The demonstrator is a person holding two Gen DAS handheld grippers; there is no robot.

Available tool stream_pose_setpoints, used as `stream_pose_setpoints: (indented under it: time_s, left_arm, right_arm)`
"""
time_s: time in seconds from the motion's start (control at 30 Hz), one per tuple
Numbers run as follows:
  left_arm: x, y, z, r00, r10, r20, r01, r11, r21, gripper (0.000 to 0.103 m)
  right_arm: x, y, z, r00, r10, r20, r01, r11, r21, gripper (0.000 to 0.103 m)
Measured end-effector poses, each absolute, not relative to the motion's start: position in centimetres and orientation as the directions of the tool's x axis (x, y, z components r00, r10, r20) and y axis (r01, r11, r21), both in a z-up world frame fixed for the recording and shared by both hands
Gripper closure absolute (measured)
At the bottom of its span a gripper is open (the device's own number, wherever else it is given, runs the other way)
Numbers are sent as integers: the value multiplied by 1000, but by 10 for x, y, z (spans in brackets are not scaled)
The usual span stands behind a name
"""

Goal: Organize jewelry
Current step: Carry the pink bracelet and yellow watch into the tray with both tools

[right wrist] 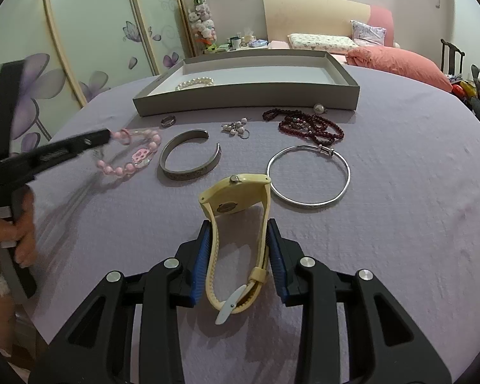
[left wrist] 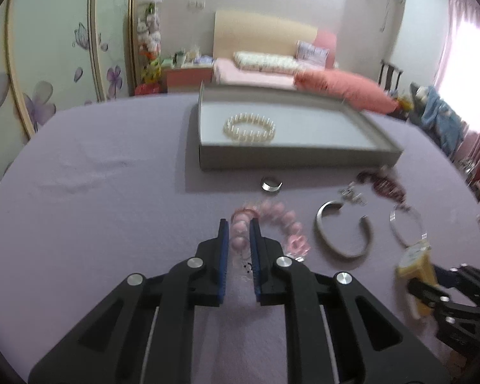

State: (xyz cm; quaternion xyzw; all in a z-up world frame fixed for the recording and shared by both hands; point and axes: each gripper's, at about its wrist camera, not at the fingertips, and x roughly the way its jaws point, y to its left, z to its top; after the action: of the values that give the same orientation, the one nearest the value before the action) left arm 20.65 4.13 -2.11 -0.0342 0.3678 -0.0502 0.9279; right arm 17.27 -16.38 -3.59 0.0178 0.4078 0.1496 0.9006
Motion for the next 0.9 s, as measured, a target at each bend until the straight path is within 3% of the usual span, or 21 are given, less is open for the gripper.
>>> stream_pose_setpoints:
  time_s: [0.5,0.9]
  left_arm:
    - [139,58,35,839,-215,-500,111,967,-229,89]
    - [111,54,48,857,-251,-450,148,956,-252,89]
  right_arm:
    - [164,-170,-19,697,287,-658,-249,956,153,68]
    - [159,-178,-5,746,282,-603,-242,959,149,68]
